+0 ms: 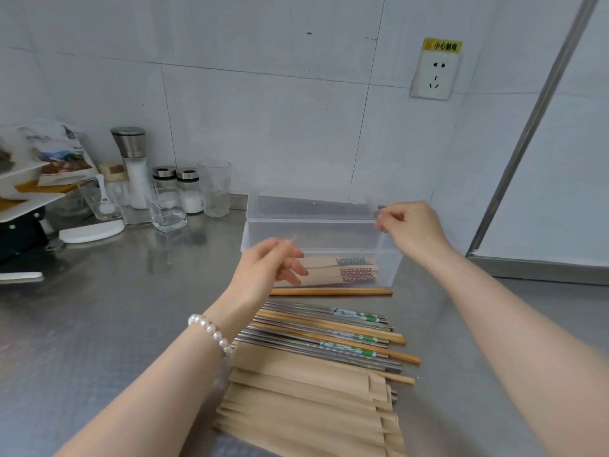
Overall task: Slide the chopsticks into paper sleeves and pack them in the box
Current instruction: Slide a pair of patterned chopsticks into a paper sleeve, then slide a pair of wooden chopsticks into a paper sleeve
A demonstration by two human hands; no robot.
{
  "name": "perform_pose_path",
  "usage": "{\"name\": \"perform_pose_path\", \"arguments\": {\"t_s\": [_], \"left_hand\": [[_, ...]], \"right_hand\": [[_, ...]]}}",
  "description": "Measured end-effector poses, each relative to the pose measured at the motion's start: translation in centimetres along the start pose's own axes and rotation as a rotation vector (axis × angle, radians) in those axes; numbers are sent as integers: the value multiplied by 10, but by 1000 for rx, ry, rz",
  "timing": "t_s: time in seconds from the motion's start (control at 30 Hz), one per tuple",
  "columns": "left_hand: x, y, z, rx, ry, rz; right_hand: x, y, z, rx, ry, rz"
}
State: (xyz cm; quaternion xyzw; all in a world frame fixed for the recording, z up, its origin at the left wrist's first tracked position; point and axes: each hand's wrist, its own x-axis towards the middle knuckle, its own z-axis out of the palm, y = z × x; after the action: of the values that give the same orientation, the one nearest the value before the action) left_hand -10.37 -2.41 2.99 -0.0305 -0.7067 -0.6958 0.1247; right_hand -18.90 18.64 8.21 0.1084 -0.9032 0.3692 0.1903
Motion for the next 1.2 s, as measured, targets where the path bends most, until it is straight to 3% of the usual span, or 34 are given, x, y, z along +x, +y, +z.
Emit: {"name": "perform_pose_path", "arguments": {"t_s": [0.2,0.3,0.4,0.63,0.73,1.0,1.2], "left_hand": [[-14,-14,14,463,-358,44],[-19,-16,22,658,-469,83],[-23,-12,24,703,-520,84],[-33,-1,29,772,-680,88],[-36,0,34,820,-745,90],[-34,-5,33,716,-746,45],[-28,-5,26,617,-647,13]], "right_hand": [[-48,5,1,112,-404,-65],[-61,12,8,223,-420,-24],[-67,18,6,236,-447,-17],[-77,12,-14,120,-853,-52],[-81,12,-13,49,-930,-50],[-78,19,-15,-76,-952,-5],[-82,17,-16,83,-976,-16]]}}
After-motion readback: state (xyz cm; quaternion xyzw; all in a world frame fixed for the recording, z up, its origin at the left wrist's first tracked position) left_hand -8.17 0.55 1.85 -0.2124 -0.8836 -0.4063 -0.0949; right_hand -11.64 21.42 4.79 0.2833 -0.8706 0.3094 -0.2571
